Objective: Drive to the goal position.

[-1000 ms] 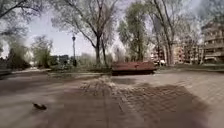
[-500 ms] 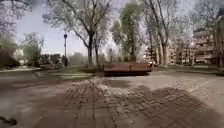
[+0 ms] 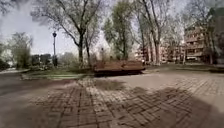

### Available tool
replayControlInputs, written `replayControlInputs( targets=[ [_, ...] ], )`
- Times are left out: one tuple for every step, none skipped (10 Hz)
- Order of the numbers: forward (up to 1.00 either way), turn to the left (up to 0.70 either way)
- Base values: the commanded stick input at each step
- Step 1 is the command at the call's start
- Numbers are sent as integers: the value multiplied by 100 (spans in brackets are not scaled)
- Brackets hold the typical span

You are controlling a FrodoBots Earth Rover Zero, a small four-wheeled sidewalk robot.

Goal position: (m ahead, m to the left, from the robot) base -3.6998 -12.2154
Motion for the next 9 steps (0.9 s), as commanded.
replayControlInputs(
  targets=[
    [100, -27],
    [100, -27],
    [100, -27],
    [100, -27],
    [100, -27],
    [100, -27],
    [100, -27],
    [100, -27],
    [100, -27]
  ],
)
